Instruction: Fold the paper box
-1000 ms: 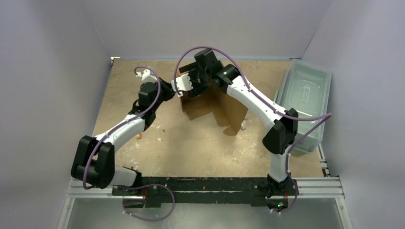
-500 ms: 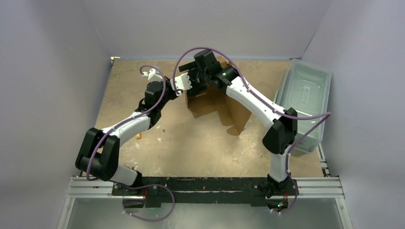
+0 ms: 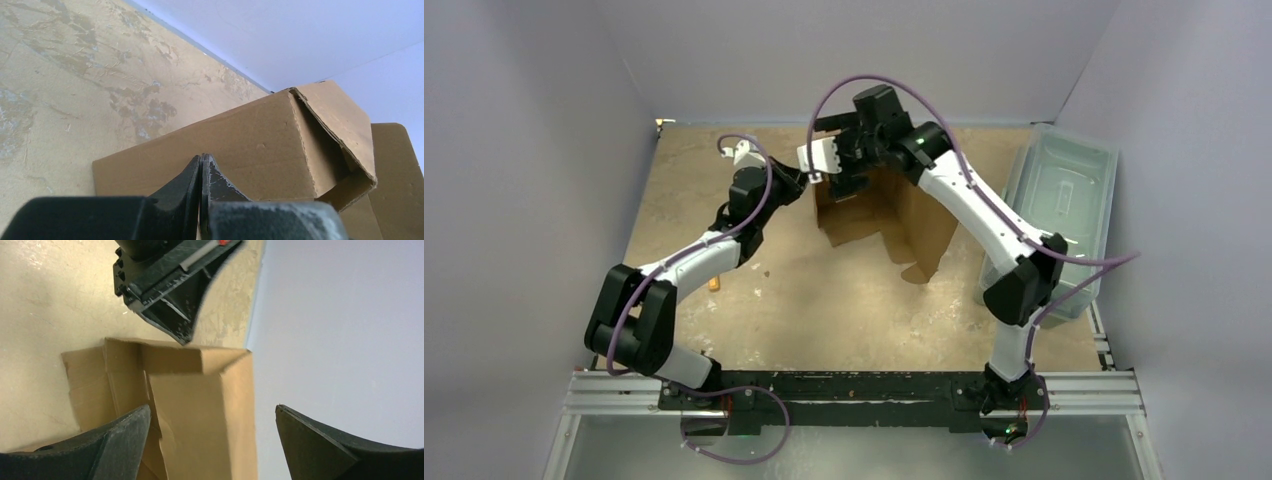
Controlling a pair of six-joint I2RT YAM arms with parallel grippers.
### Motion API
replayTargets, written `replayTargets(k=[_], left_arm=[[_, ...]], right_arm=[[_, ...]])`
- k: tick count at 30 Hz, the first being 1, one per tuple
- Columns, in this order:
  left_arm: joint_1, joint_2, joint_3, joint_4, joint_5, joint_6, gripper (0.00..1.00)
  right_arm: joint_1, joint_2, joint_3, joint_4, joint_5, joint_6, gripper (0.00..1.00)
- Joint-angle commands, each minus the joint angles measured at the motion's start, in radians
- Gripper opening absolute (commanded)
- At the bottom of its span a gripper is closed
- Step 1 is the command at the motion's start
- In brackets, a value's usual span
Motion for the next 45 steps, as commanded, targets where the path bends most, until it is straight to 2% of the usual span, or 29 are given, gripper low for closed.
replayTargets(k=[1, 8, 22, 29, 38, 45], left_arm=[[-0.005, 0.003, 0.033, 0.037, -0.006, -0.012, 0.00], [-0.005, 0.018, 0.044, 0.040, 0.003, -0.010, 0.00], [-0.015, 0.094, 0.103, 0.044, 0.052, -0.013, 0.00], [-0.038, 0.153, 0.158, 0.045, 0.052, -0.016, 0.00], [-0.045, 0.149, 0.156, 0.055, 0.052, -0.021, 0.00], [-0.043, 0.078, 0.122, 0.059, 0.052, 0.020, 0.00]], right_arm=[[-0.031, -0.131, 0.084, -0.111, -0.106, 0.017, 0.98], [-0.127, -0.105, 0.077, -0.120, -0.057, -0.052, 0.92], [-0.125, 0.059, 0.116, -0.076, 0.065, -0.126, 0.73], [-0.114, 0.034, -0.001, 0.031, 0.081, -0.160, 0.49], [-0.103, -0.088, -0.251, 0.294, 0.084, -0.130, 0.15], [-0.092, -0.143, -0.313, 0.351, 0.094, -0.094, 0.03]])
